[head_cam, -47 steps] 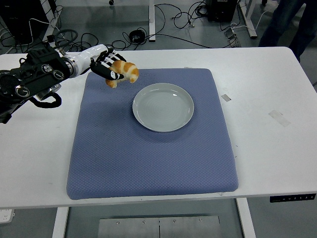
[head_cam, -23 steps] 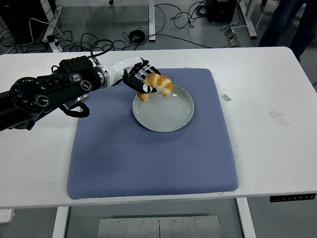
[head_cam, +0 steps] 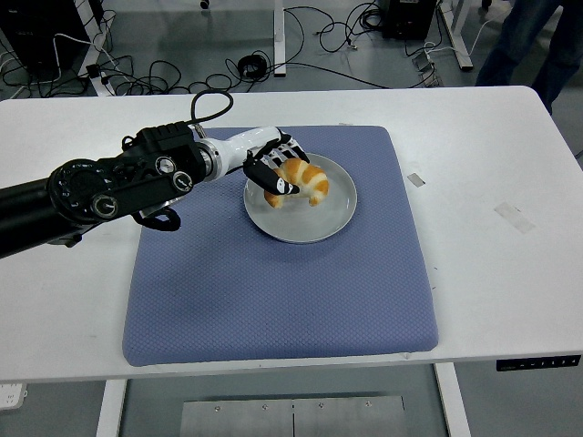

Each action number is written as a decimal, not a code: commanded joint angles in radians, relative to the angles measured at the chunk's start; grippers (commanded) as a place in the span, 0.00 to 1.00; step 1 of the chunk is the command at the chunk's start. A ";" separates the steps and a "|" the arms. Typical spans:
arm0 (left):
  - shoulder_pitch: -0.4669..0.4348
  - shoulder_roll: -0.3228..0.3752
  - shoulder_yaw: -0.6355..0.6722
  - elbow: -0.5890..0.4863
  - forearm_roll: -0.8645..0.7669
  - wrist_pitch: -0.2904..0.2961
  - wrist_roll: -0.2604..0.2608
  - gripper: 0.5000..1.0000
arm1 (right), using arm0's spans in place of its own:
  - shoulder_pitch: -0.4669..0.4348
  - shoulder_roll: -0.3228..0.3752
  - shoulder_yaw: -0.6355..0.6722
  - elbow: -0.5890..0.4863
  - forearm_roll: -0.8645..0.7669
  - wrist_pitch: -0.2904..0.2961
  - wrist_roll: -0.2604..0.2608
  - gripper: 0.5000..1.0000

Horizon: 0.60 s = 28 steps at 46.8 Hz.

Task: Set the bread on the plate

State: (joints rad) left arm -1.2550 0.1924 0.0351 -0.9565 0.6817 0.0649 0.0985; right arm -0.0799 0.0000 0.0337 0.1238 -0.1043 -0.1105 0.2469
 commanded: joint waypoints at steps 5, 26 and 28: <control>-0.003 -0.007 0.002 0.002 0.027 0.015 0.001 0.00 | -0.001 0.000 0.000 -0.001 0.000 0.000 0.000 1.00; 0.002 -0.005 0.035 0.035 0.067 0.030 -0.003 0.00 | 0.000 0.000 -0.001 0.000 0.000 0.000 0.000 1.00; 0.005 -0.005 0.035 0.035 0.067 0.030 -0.003 0.00 | 0.000 0.000 0.000 -0.001 0.000 0.000 0.000 1.00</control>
State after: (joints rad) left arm -1.2522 0.1874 0.0697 -0.9220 0.7483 0.0944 0.0958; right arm -0.0798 0.0000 0.0333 0.1240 -0.1043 -0.1105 0.2470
